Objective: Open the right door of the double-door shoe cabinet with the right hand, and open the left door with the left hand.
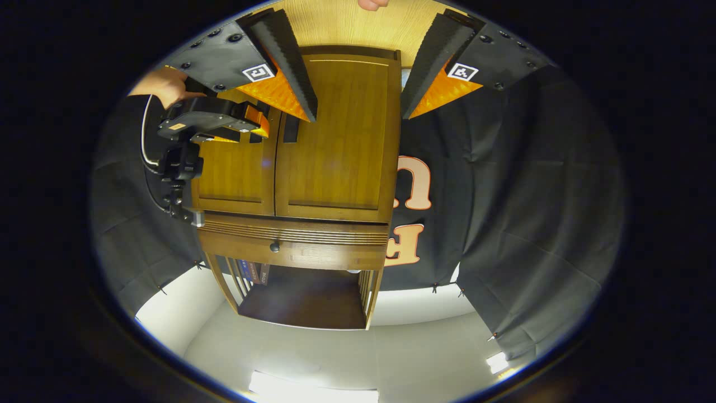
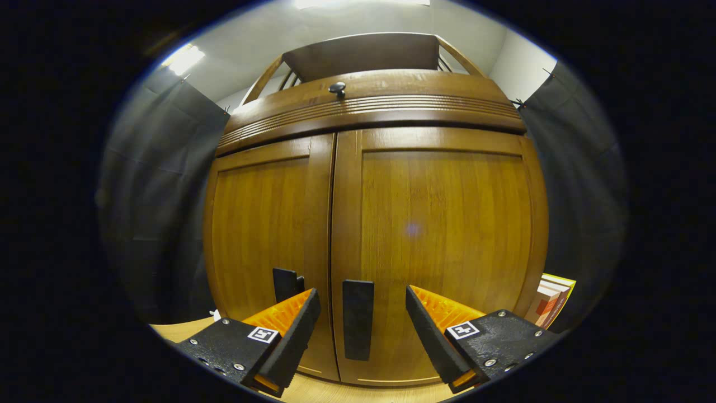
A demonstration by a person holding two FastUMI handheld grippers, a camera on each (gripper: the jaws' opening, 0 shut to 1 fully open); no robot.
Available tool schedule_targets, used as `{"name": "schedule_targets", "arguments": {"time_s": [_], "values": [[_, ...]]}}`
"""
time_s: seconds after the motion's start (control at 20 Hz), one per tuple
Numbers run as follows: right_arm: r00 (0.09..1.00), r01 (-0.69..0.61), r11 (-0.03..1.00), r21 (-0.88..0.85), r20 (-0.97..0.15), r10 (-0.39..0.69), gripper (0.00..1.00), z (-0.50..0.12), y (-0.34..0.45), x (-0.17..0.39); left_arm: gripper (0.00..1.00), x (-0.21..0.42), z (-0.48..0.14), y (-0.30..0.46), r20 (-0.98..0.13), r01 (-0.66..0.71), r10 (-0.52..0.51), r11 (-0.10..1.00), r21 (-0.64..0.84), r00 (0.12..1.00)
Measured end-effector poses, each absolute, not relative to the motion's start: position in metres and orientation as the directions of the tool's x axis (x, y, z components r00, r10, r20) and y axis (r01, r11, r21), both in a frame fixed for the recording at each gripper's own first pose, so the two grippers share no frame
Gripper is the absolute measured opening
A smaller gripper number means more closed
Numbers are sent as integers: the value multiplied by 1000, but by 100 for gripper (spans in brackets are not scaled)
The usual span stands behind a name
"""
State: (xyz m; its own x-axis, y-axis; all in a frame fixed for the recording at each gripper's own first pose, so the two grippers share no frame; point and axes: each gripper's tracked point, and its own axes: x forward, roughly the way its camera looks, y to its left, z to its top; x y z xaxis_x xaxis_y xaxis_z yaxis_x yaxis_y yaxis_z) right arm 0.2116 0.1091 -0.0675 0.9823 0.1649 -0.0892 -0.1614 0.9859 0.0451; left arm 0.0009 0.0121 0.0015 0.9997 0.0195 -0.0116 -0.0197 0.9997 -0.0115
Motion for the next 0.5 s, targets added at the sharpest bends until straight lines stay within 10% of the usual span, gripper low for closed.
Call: {"name": "schedule_targets", "arguments": {"time_s": [0.3,0.5], "values": [[977,-129,983,134,-152,149,96,-89,117,233,96,3,2,30,-4,-57,57,998,-2,998],[983,-87,993,83,-154,99,79,-93,111,239,92,4,4,35,5,-61,61,998,-4,998]]}}
